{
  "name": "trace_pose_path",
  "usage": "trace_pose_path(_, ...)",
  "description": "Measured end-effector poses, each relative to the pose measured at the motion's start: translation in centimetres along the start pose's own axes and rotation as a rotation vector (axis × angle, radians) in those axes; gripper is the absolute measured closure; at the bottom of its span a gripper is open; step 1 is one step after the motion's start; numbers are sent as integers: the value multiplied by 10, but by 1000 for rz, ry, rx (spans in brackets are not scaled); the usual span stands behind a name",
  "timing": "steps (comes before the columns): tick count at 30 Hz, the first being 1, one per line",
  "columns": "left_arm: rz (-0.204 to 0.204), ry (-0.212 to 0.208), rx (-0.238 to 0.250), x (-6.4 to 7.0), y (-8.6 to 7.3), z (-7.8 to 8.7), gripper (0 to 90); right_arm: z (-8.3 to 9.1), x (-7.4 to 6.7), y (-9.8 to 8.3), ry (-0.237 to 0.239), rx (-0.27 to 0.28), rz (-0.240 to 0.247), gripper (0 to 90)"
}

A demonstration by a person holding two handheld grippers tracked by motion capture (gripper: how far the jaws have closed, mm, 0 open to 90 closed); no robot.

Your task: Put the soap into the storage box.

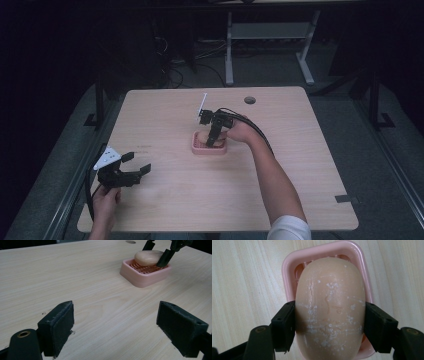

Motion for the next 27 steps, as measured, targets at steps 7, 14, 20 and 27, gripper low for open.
trace_pose_path(7, -2, 2, 0, 0, 0, 0, 143, 0, 0, 0, 1, 0, 0, 318)
trace_pose_path(14, 1, 3, 4, -1, 0, 1, 143, -1, 1, -1, 11, -3, -8, 318)
trace_pose_path(20, 0, 3, 3, -1, 0, 1, 143, -3, 0, 1, 10, -10, -3, 317)
trace_pose_path(27, 5, 2, 5, -1, 0, 1, 143, -2, 0, -1, 5, -13, -5, 317)
Point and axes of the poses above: each handheld gripper's, and its own axes: z roughly backward along the jaws, y roughly out of its top, x roughly to its right, the point moved 1 cm from there along -z, roughly forward along the jaws, and after that the axes turned 14 degrees about -x, right-handed, at the moved point
